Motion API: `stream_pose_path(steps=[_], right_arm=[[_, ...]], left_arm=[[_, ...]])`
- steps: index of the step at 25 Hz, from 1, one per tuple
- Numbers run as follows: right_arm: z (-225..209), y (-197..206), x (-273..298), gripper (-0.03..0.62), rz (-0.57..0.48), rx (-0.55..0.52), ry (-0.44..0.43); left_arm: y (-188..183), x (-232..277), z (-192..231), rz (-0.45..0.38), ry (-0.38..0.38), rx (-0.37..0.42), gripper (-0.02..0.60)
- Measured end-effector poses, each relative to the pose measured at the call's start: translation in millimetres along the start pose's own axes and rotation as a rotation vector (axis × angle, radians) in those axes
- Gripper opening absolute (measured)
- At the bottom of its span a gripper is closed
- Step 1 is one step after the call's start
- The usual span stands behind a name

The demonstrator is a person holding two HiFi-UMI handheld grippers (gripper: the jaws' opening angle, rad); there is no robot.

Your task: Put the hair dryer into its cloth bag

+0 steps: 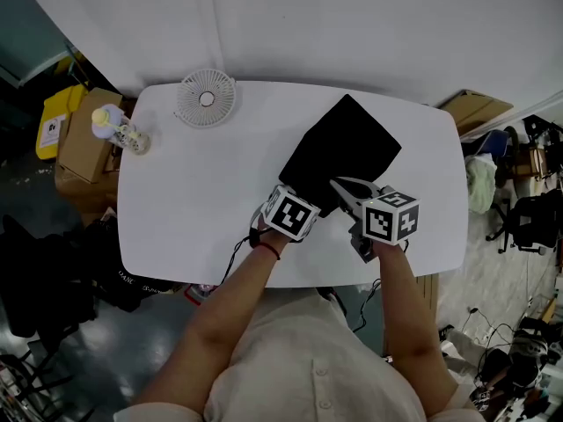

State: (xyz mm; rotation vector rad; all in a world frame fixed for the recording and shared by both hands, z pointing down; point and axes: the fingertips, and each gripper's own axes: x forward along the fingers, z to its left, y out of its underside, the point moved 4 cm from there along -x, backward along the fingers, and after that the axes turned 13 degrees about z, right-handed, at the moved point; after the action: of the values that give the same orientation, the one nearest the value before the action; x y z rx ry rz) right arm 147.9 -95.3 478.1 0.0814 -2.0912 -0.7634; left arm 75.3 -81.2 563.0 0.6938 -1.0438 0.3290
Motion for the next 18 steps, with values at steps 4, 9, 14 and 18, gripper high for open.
stream_pose_path(steps=[4, 9, 14, 18], right_arm=[[-0.4, -0.5, -1.1, 0.02, -0.002, 0.004, -0.005], [0.0, -1.5, -2.0, 0.02, -0.011, 0.007, -0.009], [3.8, -4.1, -3.1, 0.02, -0.019, 0.002, -0.023], [5.8, -6.0, -3.3, 0.021, -0.023, -0.001, -0.035]], left_arm=[[-8.0, 5.4, 0.9, -0.014, 0.006, -0.014, 0.212], [-17.3, 12.2, 0.9, -0.023, 0.007, -0.016, 0.212], [-25.3, 14.8, 0.6, -0.046, 0.005, -0.009, 0.212], [-32.2, 14.0, 0.3, -0.077, 0.001, 0.013, 0.213]])
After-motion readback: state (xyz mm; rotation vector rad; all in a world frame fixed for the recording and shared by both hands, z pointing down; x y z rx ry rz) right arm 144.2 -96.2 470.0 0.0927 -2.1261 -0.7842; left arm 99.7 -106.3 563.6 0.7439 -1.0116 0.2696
